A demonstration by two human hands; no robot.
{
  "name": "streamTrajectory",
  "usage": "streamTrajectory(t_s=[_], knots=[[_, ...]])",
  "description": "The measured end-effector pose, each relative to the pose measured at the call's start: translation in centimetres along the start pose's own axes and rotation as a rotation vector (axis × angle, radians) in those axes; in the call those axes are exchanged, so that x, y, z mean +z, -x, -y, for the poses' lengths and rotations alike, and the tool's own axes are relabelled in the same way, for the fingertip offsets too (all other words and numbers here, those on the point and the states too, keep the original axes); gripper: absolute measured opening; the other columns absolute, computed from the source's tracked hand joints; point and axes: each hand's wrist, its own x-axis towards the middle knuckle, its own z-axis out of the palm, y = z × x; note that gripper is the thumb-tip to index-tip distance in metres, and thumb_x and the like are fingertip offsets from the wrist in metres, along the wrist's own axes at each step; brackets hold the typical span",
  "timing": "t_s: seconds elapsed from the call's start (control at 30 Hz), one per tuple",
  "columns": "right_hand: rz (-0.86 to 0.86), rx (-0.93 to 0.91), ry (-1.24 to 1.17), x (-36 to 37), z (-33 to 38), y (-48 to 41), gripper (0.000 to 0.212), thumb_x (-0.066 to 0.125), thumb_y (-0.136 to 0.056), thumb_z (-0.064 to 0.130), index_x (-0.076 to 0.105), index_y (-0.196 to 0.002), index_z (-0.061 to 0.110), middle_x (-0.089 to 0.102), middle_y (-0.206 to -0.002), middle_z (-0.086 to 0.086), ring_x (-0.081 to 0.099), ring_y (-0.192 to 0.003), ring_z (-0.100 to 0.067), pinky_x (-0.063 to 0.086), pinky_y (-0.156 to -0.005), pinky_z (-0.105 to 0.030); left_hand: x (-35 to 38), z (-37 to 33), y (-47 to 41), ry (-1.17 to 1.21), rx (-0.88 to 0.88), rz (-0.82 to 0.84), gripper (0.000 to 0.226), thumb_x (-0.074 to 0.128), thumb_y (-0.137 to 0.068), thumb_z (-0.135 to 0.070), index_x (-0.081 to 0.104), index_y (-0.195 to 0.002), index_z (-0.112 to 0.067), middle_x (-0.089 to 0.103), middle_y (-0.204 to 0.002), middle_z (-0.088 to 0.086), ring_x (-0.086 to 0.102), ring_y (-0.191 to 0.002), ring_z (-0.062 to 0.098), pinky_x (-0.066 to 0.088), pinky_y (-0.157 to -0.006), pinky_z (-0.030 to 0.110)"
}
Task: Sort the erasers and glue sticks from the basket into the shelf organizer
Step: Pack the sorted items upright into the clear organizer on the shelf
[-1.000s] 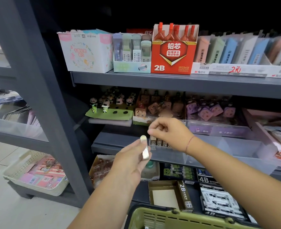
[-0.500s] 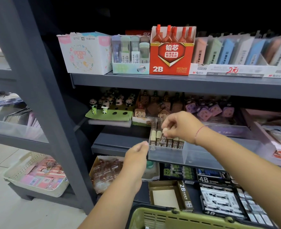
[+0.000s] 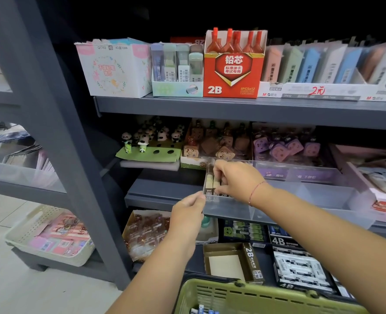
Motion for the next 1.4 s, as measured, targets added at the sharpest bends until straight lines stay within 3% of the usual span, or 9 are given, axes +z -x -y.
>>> streamTrajectory(t_s=[0.2,0.37,0.53,0.6,0.7,0.93,1.07,1.13,1.4], knots=[[-0.038,0.039,-0.149,-1.1,0.6,1.6,0.024,0.071,-0.081,0.035,0.049,-0.086,0.025,0.052,-0.067,0.012,0.055,-0.069,-0.014,0.042,-0.061,-0.028,-0.6,0.9,0.3,-0.048,0.038,-0.012,0.011,0.056,-0.097,-0.027,0.064,-0.101,-0.032,0.064,-0.121,-0.003,0.058,-0.114,0.015,0.044,-0.103,0.035],[-0.318,0.079,-0.666,0.6,3.5,10.5,0.014,0.067,-0.086,0.024,0.057,-0.077,0.022,0.056,-0.067,0.007,0.048,-0.061,-0.006,0.043,-0.059,-0.019,-3.1,4.0,1.6,-0.309,0.139,-0.197,0.013,0.056,-0.095,-0.023,0.068,-0.098,-0.026,0.067,-0.097,-0.006,0.062,-0.095,0.015,0.05,-0.088,0.036],[0.341,0.535,-1.033,13.8,5.5,21.5,0.02,0.066,-0.089,0.025,0.063,-0.081,0.006,0.06,-0.073,-0.007,0.054,-0.064,-0.005,0.051,-0.078,-0.045,-6.3,10.3,4.5,-0.646,0.007,-0.124,0.028,0.052,-0.098,-0.031,0.059,-0.12,-0.016,0.063,-0.104,-0.002,0.059,-0.103,0.018,0.04,-0.083,0.027],[0.61,0.731,-1.065,18.1,5.6,24.3,0.041,0.066,-0.088,0.034,0.064,-0.103,-0.004,0.065,-0.096,-0.014,0.063,-0.086,-0.016,0.046,-0.097,-0.049,-7.3,13.6,5.7,-0.753,-0.107,-0.043,0.043,0.048,-0.098,-0.04,0.051,-0.133,-0.015,0.059,-0.125,0.004,0.054,-0.118,0.025,0.038,-0.092,0.029],[0.778,0.993,-1.286,21.7,6.4,25.9,0.07,0.066,-0.082,0.05,0.044,-0.138,0.014,0.043,-0.145,-0.011,0.047,-0.129,-0.026,0.033,-0.111,-0.041,-7.9,17.2,7.4,-0.791,-0.135,0.035,0.041,0.037,-0.1,-0.044,0.049,-0.131,-0.019,0.06,-0.111,0.0,0.057,-0.104,0.024,0.041,-0.086,0.029],[0.574,1.221,-1.525,30.0,10.3,24.8,0.148,0.078,-0.023,0.079,0.027,-0.148,0.018,0.043,-0.146,-0.006,0.044,-0.131,-0.028,0.033,-0.111,-0.05,-8.5,19.3,7.4,-0.693,-0.035,-0.042,0.038,0.03,-0.1,-0.049,0.055,-0.104,-0.02,0.066,-0.09,-0.001,0.064,-0.087,0.023,0.053,-0.083,0.049],[0.547,1.296,-1.524,29.6,11.5,24.3,0.124,0.083,-0.041,0.07,0.038,-0.143,0.015,0.051,-0.139,-0.006,0.049,-0.126,-0.026,0.035,-0.105,-0.044,-8.7,19.6,7.3,-0.694,-0.023,-0.044,0.04,0.029,-0.1,-0.05,0.055,-0.101,-0.021,0.066,-0.086,0.002,0.064,-0.083,0.024,0.053,-0.081,0.05],[0.546,1.286,-1.529,29.8,11.6,24.4,0.125,0.081,-0.027,0.075,0.05,-0.133,0.017,0.059,-0.131,-0.004,0.053,-0.121,-0.025,0.035,-0.1,-0.043,-8.6,19.6,7.3,-0.699,-0.011,-0.038,0.038,0.028,-0.1,-0.048,0.055,-0.099,-0.02,0.066,-0.085,0.004,0.064,-0.081,0.023,0.053,-0.08,0.05],[0.506,1.321,-1.652,31.2,11.6,24.2,0.126,0.087,-0.027,0.067,0.042,-0.135,0.018,0.057,-0.13,-0.002,0.053,-0.119,-0.022,0.04,-0.107,-0.045,-8.5,19.6,7.4,-0.7,-0.011,-0.039,0.04,0.028,-0.1,-0.048,0.055,-0.099,-0.019,0.067,-0.085,0.004,0.064,-0.081,0.022,0.053,-0.078,0.05]])
